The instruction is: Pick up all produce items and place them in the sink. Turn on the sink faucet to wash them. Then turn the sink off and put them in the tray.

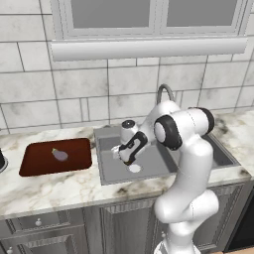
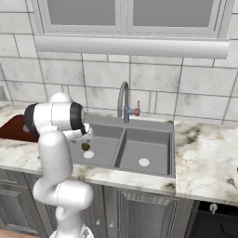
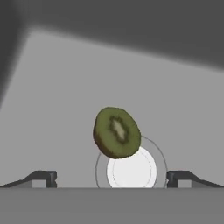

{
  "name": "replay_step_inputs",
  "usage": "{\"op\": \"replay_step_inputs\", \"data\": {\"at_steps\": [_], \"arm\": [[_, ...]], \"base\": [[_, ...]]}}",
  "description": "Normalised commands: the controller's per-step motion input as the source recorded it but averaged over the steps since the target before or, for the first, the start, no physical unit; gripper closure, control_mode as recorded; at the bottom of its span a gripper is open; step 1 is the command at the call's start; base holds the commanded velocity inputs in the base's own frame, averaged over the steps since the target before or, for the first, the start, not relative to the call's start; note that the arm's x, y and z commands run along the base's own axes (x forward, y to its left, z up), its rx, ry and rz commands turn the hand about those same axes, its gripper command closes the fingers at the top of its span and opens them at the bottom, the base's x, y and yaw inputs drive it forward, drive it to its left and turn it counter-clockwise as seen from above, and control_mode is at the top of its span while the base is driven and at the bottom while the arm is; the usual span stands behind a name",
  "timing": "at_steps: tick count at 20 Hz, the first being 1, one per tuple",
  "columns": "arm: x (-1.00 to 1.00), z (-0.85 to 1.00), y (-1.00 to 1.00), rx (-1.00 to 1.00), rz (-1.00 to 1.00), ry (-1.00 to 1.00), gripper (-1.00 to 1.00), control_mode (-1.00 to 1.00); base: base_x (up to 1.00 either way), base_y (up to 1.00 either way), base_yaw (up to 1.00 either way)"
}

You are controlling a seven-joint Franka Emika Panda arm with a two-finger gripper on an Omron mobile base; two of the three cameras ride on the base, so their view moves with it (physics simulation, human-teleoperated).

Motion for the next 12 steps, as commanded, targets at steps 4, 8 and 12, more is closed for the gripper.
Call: {"op": "replay_step_inputs", "data": {"at_steps": [4, 8, 12], "arm": [[0.22, -0.27, 0.00, 0.00, -0.09, 0.00, -1.00, -1.00], [0.14, -0.25, 0.00, 0.00, -0.09, 0.00, -1.00, -1.00], [0.00, -0.20, -0.09, 0.01, -0.05, 0.01, -1.00, -1.00]], "base": [[0.00, 0.00, 0.00], [0.00, 0.00, 0.00], [0.00, 0.00, 0.00]]}}
